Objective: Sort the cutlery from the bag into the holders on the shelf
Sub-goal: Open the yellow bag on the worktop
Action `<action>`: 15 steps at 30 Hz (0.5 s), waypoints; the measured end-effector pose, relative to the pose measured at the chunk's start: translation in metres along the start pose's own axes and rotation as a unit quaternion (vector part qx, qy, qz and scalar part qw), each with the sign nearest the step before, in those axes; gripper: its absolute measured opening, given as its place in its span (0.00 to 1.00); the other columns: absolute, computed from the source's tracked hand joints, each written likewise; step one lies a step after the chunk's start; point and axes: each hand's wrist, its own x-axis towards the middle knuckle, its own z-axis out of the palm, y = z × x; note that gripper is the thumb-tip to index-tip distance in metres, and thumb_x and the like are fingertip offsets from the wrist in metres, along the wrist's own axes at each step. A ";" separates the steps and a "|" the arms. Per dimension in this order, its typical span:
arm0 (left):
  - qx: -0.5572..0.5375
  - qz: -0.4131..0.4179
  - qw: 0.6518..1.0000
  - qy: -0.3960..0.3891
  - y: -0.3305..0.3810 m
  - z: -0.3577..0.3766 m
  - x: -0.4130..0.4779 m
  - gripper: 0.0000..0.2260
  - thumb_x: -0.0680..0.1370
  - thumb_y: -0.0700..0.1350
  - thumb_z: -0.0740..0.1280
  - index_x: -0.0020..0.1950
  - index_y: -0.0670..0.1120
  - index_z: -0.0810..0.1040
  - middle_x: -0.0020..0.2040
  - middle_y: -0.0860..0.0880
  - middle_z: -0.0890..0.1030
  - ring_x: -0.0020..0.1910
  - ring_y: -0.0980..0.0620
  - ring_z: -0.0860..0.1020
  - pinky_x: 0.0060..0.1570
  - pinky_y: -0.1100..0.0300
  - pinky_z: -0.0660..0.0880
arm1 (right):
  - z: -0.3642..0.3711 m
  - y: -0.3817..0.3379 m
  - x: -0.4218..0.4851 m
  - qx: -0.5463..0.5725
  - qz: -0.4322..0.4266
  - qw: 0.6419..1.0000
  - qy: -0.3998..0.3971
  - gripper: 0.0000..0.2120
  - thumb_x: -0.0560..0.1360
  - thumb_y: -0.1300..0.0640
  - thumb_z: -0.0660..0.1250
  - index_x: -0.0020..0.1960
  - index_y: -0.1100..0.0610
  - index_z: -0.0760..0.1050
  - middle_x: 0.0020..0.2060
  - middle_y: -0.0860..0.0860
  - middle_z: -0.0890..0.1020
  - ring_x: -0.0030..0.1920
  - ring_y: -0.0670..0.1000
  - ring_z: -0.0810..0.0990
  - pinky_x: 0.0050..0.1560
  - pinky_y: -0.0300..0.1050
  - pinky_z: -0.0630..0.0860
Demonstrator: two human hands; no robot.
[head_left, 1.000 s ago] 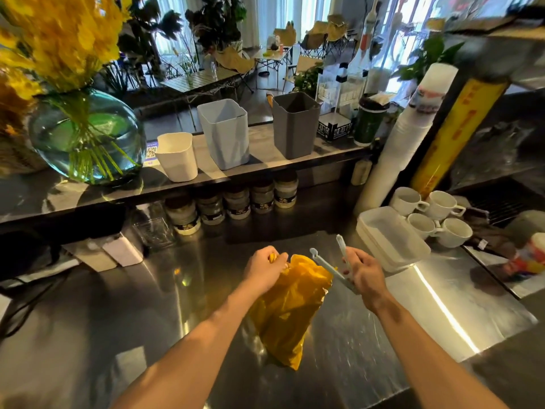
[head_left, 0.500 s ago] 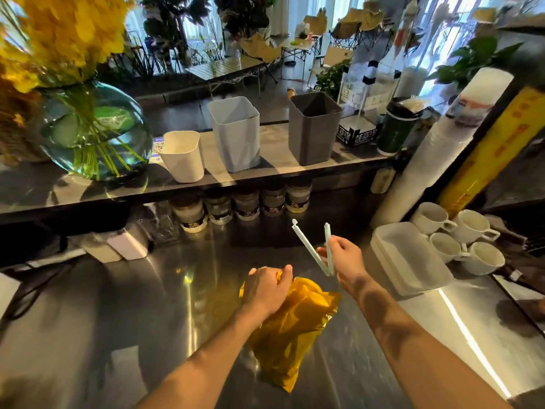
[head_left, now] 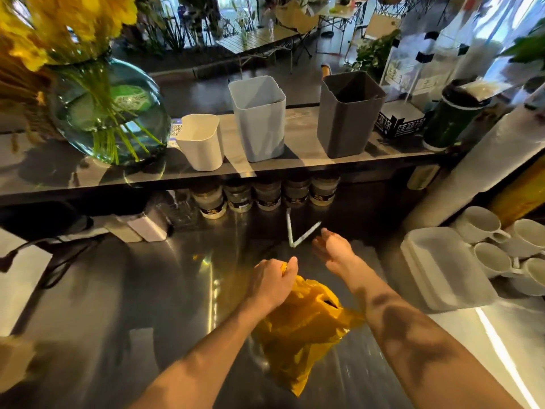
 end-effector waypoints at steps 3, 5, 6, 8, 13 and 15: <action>-0.025 -0.008 1.000 0.006 -0.005 0.001 0.002 0.29 0.84 0.57 0.57 0.24 0.47 0.67 0.23 0.54 0.68 0.26 0.55 0.69 0.33 0.58 0.62 | -0.013 0.017 0.002 -0.087 -0.004 0.996 -0.008 0.10 0.85 0.62 0.59 0.63 0.56 0.75 0.61 0.58 0.80 0.57 0.55 0.80 0.59 0.50 0.76; -0.034 -0.019 0.999 0.015 -0.002 0.001 0.001 0.29 0.84 0.57 0.57 0.24 0.47 0.66 0.23 0.53 0.69 0.25 0.54 0.70 0.32 0.57 0.61 | -0.021 0.019 -0.004 -0.119 -0.002 0.993 -0.027 0.12 0.84 0.62 0.58 0.65 0.59 0.75 0.60 0.59 0.82 0.55 0.57 0.82 0.61 0.53 0.78; -0.038 -0.024 0.999 0.018 -0.001 0.001 0.001 0.29 0.84 0.57 0.56 0.24 0.47 0.66 0.23 0.53 0.69 0.25 0.54 0.70 0.31 0.56 0.60 | -0.025 0.017 -0.011 -0.131 -0.006 0.991 -0.040 0.13 0.84 0.62 0.58 0.67 0.60 0.75 0.58 0.58 0.83 0.55 0.57 0.82 0.61 0.54 0.78; -0.053 -0.035 0.998 0.028 0.001 0.002 0.000 0.29 0.85 0.57 0.55 0.25 0.47 0.67 0.24 0.52 0.70 0.25 0.54 0.70 0.28 0.56 0.60 | -0.032 0.011 -0.029 -0.163 -0.033 0.984 -0.069 0.13 0.84 0.59 0.61 0.66 0.59 0.77 0.57 0.57 0.84 0.56 0.57 0.84 0.63 0.53 0.78; -0.180 -0.048 0.981 0.046 0.004 0.005 -0.005 0.24 0.85 0.58 0.56 0.34 0.45 0.74 0.30 0.50 0.75 0.30 0.54 0.73 0.31 0.62 0.66 | -0.045 0.000 -0.088 -0.260 -0.098 0.946 -0.166 0.14 0.81 0.44 0.67 0.58 0.52 0.83 0.51 0.49 0.87 0.56 0.49 0.84 0.60 0.45 0.79; -0.198 -0.049 0.977 0.055 0.004 0.001 -0.011 0.20 0.84 0.58 0.57 0.41 0.46 0.75 0.36 0.50 0.77 0.35 0.55 0.75 0.32 0.63 0.67 | -0.048 0.000 -0.110 -0.301 -0.103 0.925 -0.207 0.15 0.80 0.42 0.67 0.58 0.51 0.82 0.51 0.49 0.86 0.54 0.49 0.84 0.56 0.43 0.80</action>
